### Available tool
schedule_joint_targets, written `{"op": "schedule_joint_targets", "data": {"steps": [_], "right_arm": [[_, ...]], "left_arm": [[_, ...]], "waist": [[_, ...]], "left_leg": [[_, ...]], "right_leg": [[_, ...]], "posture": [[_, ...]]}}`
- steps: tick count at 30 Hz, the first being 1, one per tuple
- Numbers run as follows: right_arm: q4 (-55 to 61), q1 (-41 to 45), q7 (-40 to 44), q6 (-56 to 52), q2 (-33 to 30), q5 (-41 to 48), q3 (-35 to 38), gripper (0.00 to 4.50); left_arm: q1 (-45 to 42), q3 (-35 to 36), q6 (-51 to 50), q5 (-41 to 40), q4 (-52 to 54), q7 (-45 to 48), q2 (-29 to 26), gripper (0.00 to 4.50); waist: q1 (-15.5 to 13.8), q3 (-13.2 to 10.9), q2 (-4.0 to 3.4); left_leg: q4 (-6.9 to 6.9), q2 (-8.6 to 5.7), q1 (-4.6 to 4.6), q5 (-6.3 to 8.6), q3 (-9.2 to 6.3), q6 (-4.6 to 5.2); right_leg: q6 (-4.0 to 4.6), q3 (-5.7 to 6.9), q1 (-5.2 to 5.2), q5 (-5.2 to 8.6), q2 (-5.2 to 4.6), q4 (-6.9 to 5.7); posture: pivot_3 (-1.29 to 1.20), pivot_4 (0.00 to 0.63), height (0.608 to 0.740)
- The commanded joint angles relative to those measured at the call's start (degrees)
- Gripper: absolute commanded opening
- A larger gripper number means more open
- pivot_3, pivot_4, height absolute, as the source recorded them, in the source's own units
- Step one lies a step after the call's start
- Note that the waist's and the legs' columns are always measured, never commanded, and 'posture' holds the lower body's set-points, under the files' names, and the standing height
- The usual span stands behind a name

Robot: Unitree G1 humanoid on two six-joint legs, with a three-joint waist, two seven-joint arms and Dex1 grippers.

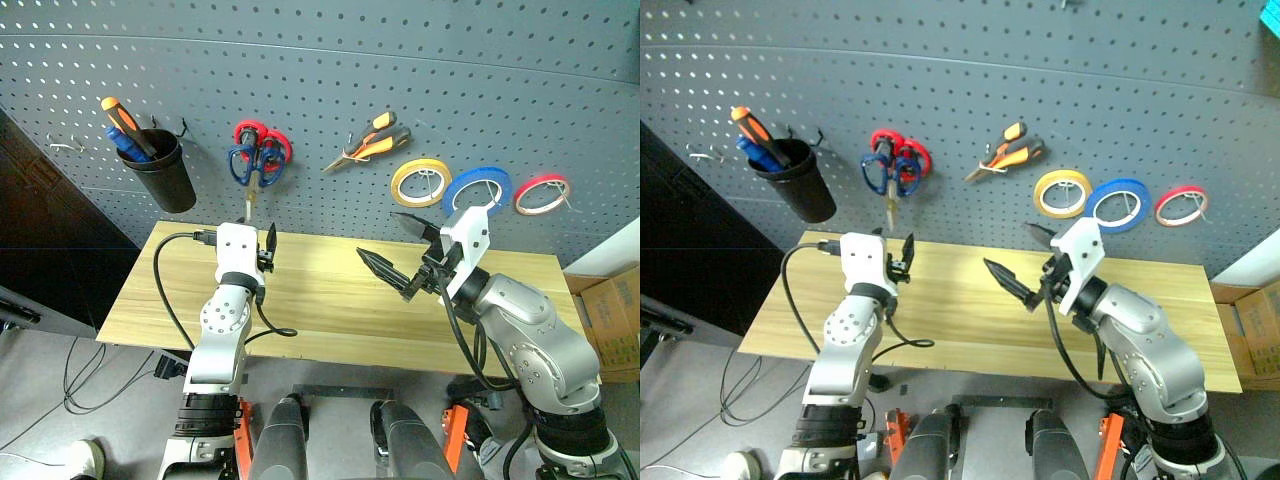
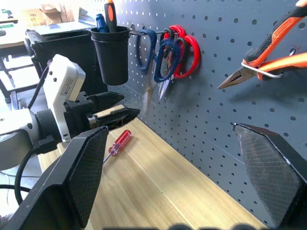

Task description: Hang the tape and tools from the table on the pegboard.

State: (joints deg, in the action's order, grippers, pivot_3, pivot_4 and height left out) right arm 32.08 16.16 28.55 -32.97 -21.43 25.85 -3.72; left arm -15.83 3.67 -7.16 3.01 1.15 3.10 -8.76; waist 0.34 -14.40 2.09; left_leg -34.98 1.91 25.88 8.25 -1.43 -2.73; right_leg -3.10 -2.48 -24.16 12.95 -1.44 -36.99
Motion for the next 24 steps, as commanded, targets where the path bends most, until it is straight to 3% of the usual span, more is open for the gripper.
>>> {"op": "schedule_joint_targets", "data": {"steps": [1,16,21,24], "right_arm": [[1.61,-0.60,-0.28,1.58,0.04,-0.07,0.65,4.50],[0.98,-0.02,3.63,2.99,3.12,4.99,-0.59,4.50],[-5.75,2.27,4.02,5.35,-0.16,-6.36,-9.02,4.50],[-9.68,5.44,5.03,4.31,0.25,-8.54,-12.76,4.50]], "left_arm": [[-0.84,-0.16,0.99,-0.20,0.73,0.00,-0.04,4.29],[3.79,5.33,-6.28,-1.04,5.01,-1.26,-2.73,4.40],[3.55,8.33,-12.90,-2.93,2.98,-1.02,-4.50,4.40],[1.24,10.45,-19.11,-4.62,-0.74,-1.30,-5.31,4.40]], "waist": [[0.00,0.00,0.00],[0.25,0.03,-0.01],[0.14,0.04,0.00],[-0.03,0.04,0.00]], "left_leg": [[0.00,0.00,0.00,0.00,0.00,0.00],[0.00,0.03,-0.03,0.00,-0.01,0.00],[0.00,0.04,-0.06,0.00,-0.01,0.00],[-0.01,0.03,-0.11,-0.01,-0.01,0.01]], "right_leg": [[0.01,0.00,0.00,0.00,0.00,0.00],[-0.05,0.00,0.01,-0.03,0.03,-0.02],[0.19,0.01,0.01,0.10,0.02,-0.04],[0.26,0.02,0.04,0.08,0.01,-0.04]], "posture": [[-0.04,0.203,0.740],[0.02,0.200,0.740],[0.04,0.217,0.740],[0.03,0.227,0.740]]}}
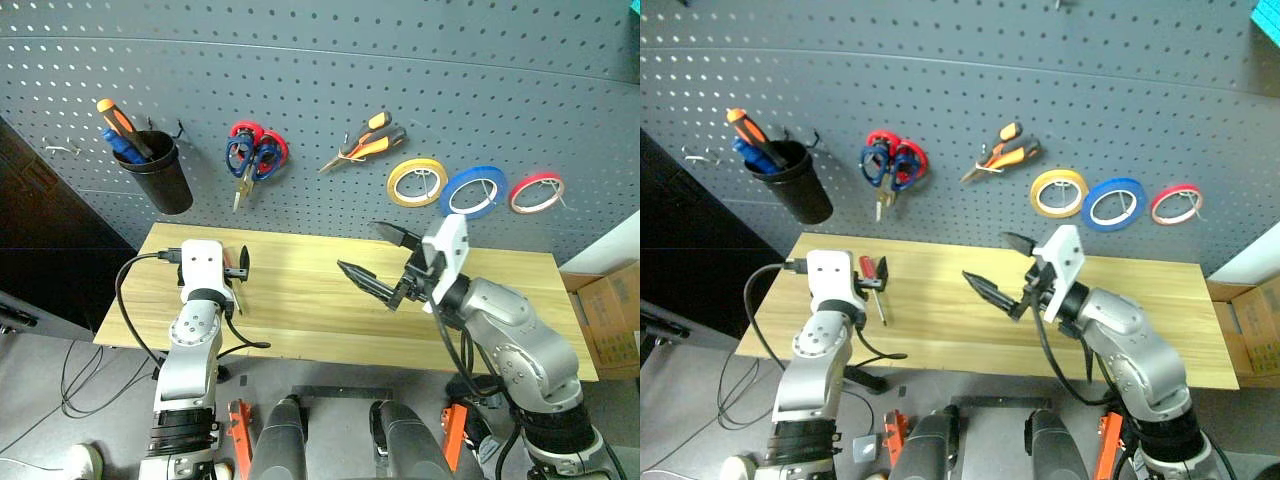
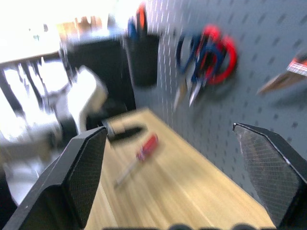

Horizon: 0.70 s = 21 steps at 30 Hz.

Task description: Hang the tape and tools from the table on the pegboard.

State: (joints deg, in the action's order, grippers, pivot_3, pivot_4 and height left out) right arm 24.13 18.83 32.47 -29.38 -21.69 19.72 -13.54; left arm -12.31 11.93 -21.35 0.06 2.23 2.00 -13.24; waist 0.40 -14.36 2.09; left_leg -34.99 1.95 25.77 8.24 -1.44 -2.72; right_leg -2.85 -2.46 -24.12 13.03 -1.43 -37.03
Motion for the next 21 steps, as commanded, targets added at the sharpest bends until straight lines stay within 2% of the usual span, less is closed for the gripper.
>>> {"op": "schedule_joint_targets", "data": {"steps": [1,5,9,15,21], "right_arm": [[-2.63,3.86,1.58,0.59,0.96,-2.72,-3.79,4.50],[-5.28,7.95,3.78,-0.44,1.91,-3.52,-6.01,4.50],[-8.36,11.81,9.07,-1.38,-0.52,-4.48,-8.39,4.50],[-14.67,16.71,13.53,-0.92,-2.22,-6.41,-8.65,4.50],[-14.13,18.23,13.74,-5.52,-1.45,-6.52,-8.51,4.50]], "left_arm": [[-3.17,2.91,-6.75,-2.15,-3.02,-0.61,-1.01,4.40],[-7.18,4.88,-12.01,-3.11,-8.74,-2.20,-1.47,4.40],[-12.45,5.98,-13.68,-4.31,-16.33,-3.16,-1.60,4.40],[-19.69,5.89,-11.06,-4.51,-28.86,-2.41,-3.79,4.40],[-25.22,5.95,-7.11,-4.76,-44.04,-0.52,-7.11,4.40]], "waist": [[-0.11,0.00,0.00],[-0.13,-0.01,0.01],[-0.24,-0.04,0.04],[-0.06,-0.10,0.08],[0.27,-0.23,0.07]], "left_leg": [[0.00,0.00,0.00,-0.01,-0.01,0.01],[0.00,0.00,0.01,-0.02,-0.03,0.03],[0.01,0.00,0.03,-0.02,-0.02,0.03],[0.01,0.01,0.03,-0.02,-0.03,0.03],[0.10,0.04,0.03,-0.02,-0.02,0.02]], "right_leg": [[0.00,0.00,0.00,0.00,0.00,-0.03],[-0.03,0.01,-0.02,-0.01,0.03,-0.04],[-0.23,0.02,-0.01,-0.11,0.02,0.00],[-0.21,0.03,-0.03,-0.10,0.03,-0.03],[-0.21,0.05,-0.09,-0.10,0.05,-0.02]], "posture": [[0.03,0.228,0.740],[0.02,0.243,0.740],[0.01,0.257,0.740],[0.00,0.273,0.740],[-0.02,0.294,0.740]]}}
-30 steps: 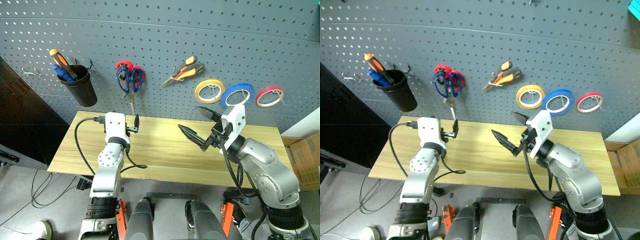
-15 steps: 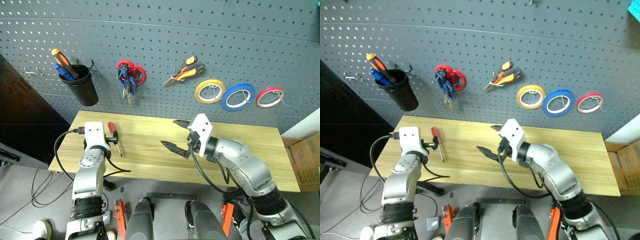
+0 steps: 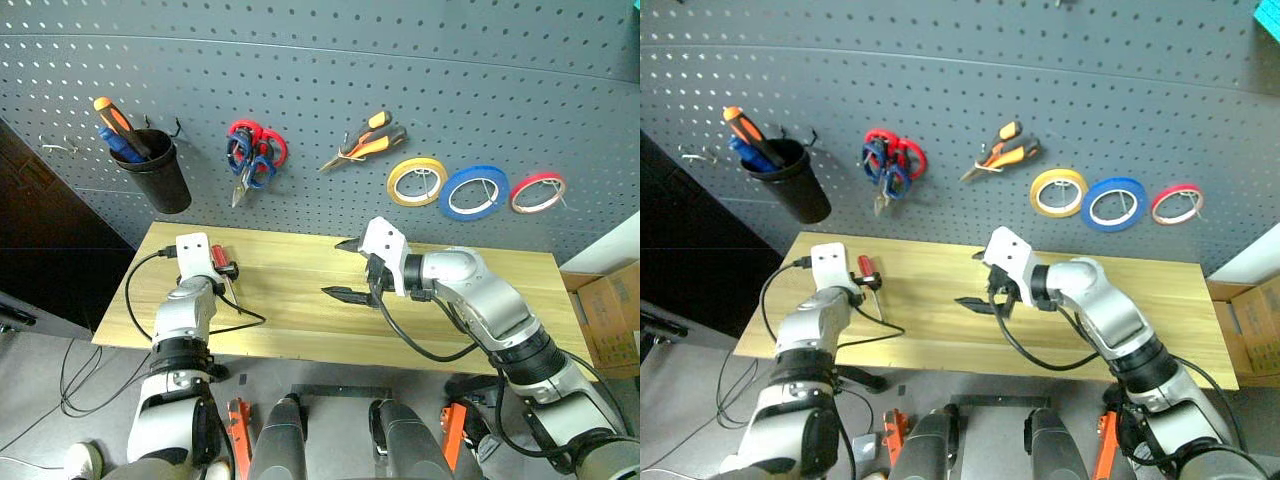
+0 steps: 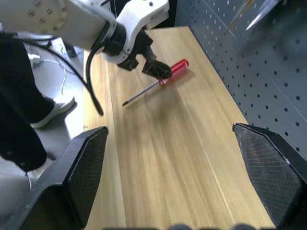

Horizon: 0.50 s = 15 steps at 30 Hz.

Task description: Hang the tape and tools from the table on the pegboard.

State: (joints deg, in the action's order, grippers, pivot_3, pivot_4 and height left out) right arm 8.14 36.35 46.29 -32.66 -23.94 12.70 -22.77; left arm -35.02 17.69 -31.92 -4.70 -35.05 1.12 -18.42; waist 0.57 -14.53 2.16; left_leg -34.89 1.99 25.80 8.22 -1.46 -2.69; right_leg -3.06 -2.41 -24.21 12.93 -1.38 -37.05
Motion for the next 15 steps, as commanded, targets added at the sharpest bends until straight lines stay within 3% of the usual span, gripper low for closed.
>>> {"op": "schedule_joint_targets", "data": {"steps": [1,9,12,15], "right_arm": [[2.67,0.40,-0.50,-3.38,1.01,0.85,1.19,4.50],[8.11,-2.89,-1.99,-8.10,-0.83,0.63,2.53,4.50],[9.06,-3.37,-2.69,-9.04,-1.45,0.20,2.91,4.50],[9.31,-3.35,-3.09,-9.56,-1.93,-0.08,3.20,4.50]], "left_arm": [[-3.43,0.20,4.58,0.19,-9.29,0.20,-2.60,4.40],[-10.83,-0.32,10.37,-0.33,-26.03,2.46,-4.76,4.40],[-12.98,-0.10,11.46,-0.93,-29.71,3.92,-4.74,3.87],[-14.49,-0.10,12.04,-1.31,-32.04,4.98,-4.48,2.86]], "waist": [[0.20,-0.09,0.04],[0.49,-0.81,0.17],[0.87,-1.15,0.17],[1.29,-1.36,0.13]], "left_leg": [[0.02,0.00,0.00,0.00,0.00,0.00],[0.01,-0.01,0.08,0.01,0.01,-0.01],[0.01,-0.01,0.07,0.01,0.03,-0.01],[0.02,-0.01,0.08,0.01,0.04,-0.01]], "right_leg": [[0.01,0.00,0.00,0.01,0.00,0.00],[-0.01,0.02,-0.04,0.03,-0.07,0.03],[0.03,0.02,-0.04,0.05,-0.08,0.03],[0.00,0.02,-0.07,0.03,-0.09,0.02]], "posture": [[-0.02,0.295,0.740],[-0.06,0.314,0.740],[-0.07,0.315,0.740],[-0.08,0.315,0.740]]}}
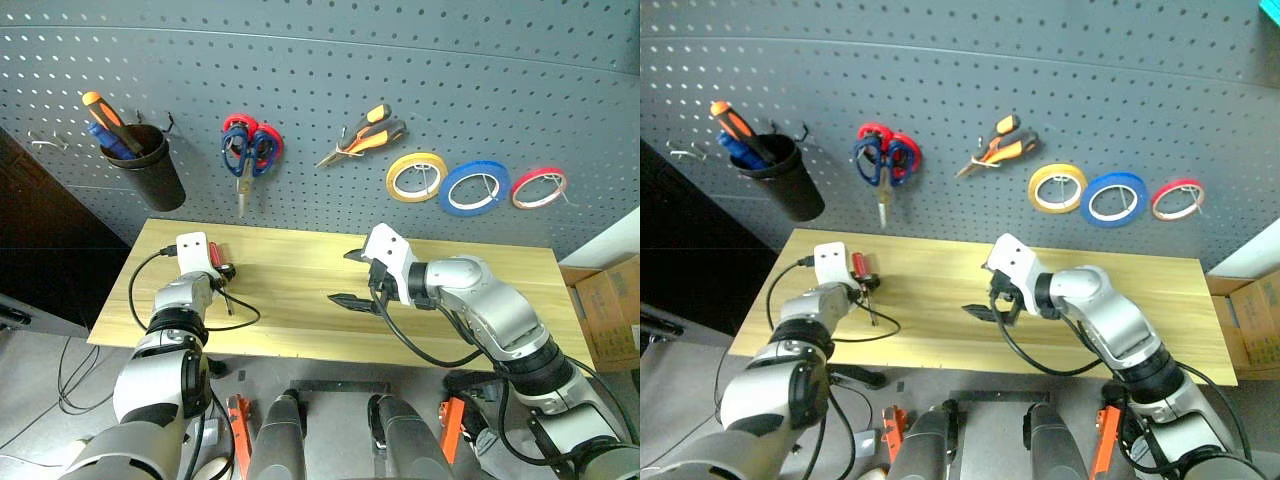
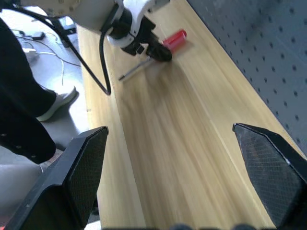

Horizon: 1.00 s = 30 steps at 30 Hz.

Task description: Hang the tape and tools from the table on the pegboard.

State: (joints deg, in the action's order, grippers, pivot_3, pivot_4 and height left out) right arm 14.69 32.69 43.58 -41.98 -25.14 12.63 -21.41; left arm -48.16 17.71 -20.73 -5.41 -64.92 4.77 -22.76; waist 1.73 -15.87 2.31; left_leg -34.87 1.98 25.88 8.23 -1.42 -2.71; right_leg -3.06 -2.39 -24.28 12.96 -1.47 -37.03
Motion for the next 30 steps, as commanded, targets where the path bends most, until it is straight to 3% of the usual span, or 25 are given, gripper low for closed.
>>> {"op": "schedule_joint_targets", "data": {"steps": [1,6,10,14,17,24,30], "right_arm": [[2.77,0.34,-0.49,-0.31,-0.85,-0.05,1.88,4.50],[2.46,0.41,-0.90,-0.34,-0.98,-0.09,2.17,4.50],[1.85,0.26,-1.31,0.61,-0.71,-0.28,2.12,4.50],[3.94,-1.36,-1.42,-0.05,-0.77,1.50,3.82,4.50],[6.73,-4.33,-2.72,-0.94,0.95,4.76,7.76,4.50],[14.56,-10.15,-4.47,-0.78,7.16,16.32,17.22,4.50],[17.42,-9.64,-8.89,-2.84,13.22,25.97,21.60,4.50]], "left_arm": [[-1.69,-0.16,1.05,-0.62,-2.71,1.50,-0.10,2.50],[-2.68,-0.38,1.81,-0.47,-4.17,1.76,-0.09,0.81],[-2.35,-0.37,1.75,-0.60,-3.97,1.72,-0.37,0.81],[0.59,-5.18,3.70,2.83,1.45,3.77,-0.07,0.81],[7.32,-8.99,1.66,3.57,15.43,5.99,1.67,0.81],[25.12,-11.65,-8.34,2.35,59.90,1.80,8.10,0.81],[29.28,-13.95,-9.30,6.20,77.29,-1.01,8.31,0.81]], "waist": [[0.19,-0.04,-0.04],[0.42,-0.20,-0.04],[0.42,-0.20,-0.04],[0.36,-0.20,-0.04],[0.22,-0.18,-0.04],[-0.11,-0.11,0.03],[-0.41,0.79,0.14]], "left_leg": [[0.01,0.00,0.00,0.00,0.01,0.00],[0.07,0.00,0.00,0.01,0.02,-0.01],[0.07,0.00,0.00,0.01,0.03,-0.02],[0.07,0.00,0.00,0.01,0.04,-0.02],[0.14,0.00,0.02,0.03,0.04,-0.04],[0.21,0.01,0.09,0.09,-0.04,-0.15],[0.14,0.00,0.03,0.08,-0.03,-0.16]], "right_leg": [[0.00,0.00,0.00,0.00,0.00,-0.01],[-0.05,0.00,-0.04,0.02,0.02,-0.01],[-0.07,0.00,-0.04,0.02,0.01,0.00],[-0.08,-0.01,-0.04,0.02,0.01,0.00],[-0.07,-0.01,-0.04,0.01,-0.01,0.04],[0.16,0.02,-0.07,-0.12,-0.05,0.05],[0.05,0.03,0.02,-0.09,-0.01,0.09]], "posture": [[-0.08,0.315,0.740],[-0.09,0.317,0.740],[-0.08,0.307,0.740],[-0.06,0.288,0.740],[-0.04,0.265,0.740],[0.02,0.201,0.740],[0.09,0.147,0.740]]}}
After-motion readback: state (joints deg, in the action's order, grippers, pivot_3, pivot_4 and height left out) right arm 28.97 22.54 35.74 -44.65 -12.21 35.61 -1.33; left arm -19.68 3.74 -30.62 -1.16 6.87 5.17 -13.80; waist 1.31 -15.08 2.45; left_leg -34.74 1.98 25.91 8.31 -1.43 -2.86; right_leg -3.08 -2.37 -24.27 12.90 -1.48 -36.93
